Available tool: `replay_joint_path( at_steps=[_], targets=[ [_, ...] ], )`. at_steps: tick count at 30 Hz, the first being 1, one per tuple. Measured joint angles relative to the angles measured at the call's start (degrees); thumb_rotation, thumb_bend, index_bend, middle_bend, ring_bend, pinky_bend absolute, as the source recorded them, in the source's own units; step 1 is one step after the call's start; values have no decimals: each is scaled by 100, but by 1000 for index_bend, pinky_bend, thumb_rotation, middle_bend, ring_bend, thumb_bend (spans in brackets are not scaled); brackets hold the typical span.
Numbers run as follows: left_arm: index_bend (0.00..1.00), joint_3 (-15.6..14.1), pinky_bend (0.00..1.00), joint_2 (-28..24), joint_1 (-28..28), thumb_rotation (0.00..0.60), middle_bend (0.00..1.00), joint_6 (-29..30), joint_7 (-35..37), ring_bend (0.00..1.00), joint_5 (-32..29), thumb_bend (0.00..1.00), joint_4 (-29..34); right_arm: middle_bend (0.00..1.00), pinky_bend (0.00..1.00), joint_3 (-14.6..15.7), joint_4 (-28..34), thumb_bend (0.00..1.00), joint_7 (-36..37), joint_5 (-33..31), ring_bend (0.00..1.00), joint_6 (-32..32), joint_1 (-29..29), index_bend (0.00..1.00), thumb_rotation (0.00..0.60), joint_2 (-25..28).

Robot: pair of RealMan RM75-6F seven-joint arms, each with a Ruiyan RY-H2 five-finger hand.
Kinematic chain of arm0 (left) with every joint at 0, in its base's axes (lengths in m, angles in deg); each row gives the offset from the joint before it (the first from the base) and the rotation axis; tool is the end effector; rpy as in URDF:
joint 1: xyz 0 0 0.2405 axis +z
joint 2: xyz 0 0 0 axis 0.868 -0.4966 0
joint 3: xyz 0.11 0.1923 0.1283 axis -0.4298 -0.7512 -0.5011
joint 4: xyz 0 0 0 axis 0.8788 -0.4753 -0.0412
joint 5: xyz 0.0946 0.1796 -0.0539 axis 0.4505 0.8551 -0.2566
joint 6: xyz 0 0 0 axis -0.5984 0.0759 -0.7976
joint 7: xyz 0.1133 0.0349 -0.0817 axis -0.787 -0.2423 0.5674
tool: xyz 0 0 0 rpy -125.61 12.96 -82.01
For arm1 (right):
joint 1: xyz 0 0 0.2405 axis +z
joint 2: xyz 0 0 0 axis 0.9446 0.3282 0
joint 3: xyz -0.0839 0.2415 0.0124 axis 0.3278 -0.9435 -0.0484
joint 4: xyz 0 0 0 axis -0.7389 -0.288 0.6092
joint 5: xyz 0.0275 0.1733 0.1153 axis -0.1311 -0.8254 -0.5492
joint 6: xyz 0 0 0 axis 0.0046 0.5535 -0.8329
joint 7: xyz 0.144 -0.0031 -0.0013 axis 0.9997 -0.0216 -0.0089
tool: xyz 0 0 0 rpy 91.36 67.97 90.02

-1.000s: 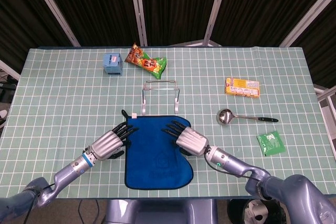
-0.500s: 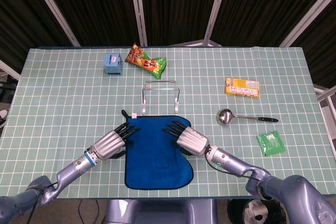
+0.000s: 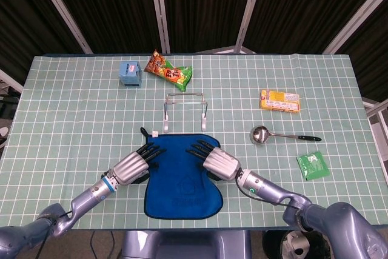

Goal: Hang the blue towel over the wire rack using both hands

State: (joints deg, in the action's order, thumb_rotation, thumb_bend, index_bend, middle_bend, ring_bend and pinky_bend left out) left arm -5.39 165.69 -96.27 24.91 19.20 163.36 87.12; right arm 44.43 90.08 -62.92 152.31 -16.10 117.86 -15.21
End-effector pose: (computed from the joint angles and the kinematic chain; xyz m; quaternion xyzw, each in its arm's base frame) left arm -0.2234 0.2872 -0.0837 -0.8406 -0.2538 -0.4013 0.2606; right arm -0.1583 -0.3188 -0.0776 0.8576 -0.1919 0.4250 0.2171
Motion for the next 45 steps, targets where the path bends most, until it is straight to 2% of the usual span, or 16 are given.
replay_joint_path(
  at_steps=[8, 13, 19, 30, 37, 45],
  targets=[
    [442, -46, 0, 45, -67, 600, 0, 10, -13, 0, -42, 546, 51, 79, 0, 12, 55, 527, -26, 20, 0, -2, 32, 663, 600, 21],
    [473, -64, 0, 26, -75, 600, 0, 41, -16, 0, -80, 583, 90, 79, 0, 12, 92, 527, -60, 19, 0, -14, 46, 664, 600, 41],
    [546, -57, 0, 35, -89, 600, 0, 56, -24, 0, -123, 587, 109, 79, 0, 10, 116, 527, -76, 13, 0, -14, 49, 663, 600, 52],
    [779, 18, 0, 92, -51, 600, 0, 250, 190, 0, -249, 586, 160, 79, 0, 6, 140, 522, -66, 17, 0, 105, 15, 667, 600, 91],
    [830, 198, 0, 4, -8, 600, 0, 574, 478, 0, -392, 588, 326, 81, 0, -80, 404, 521, -71, 9, 0, 337, -9, 666, 600, 366],
    [838, 491, 0, -341, -6, 600, 0, 927, 658, 0, -552, 586, 886, 84, 0, -269, 952, 521, -161, -26, 0, 601, -11, 667, 600, 736]
  ],
)
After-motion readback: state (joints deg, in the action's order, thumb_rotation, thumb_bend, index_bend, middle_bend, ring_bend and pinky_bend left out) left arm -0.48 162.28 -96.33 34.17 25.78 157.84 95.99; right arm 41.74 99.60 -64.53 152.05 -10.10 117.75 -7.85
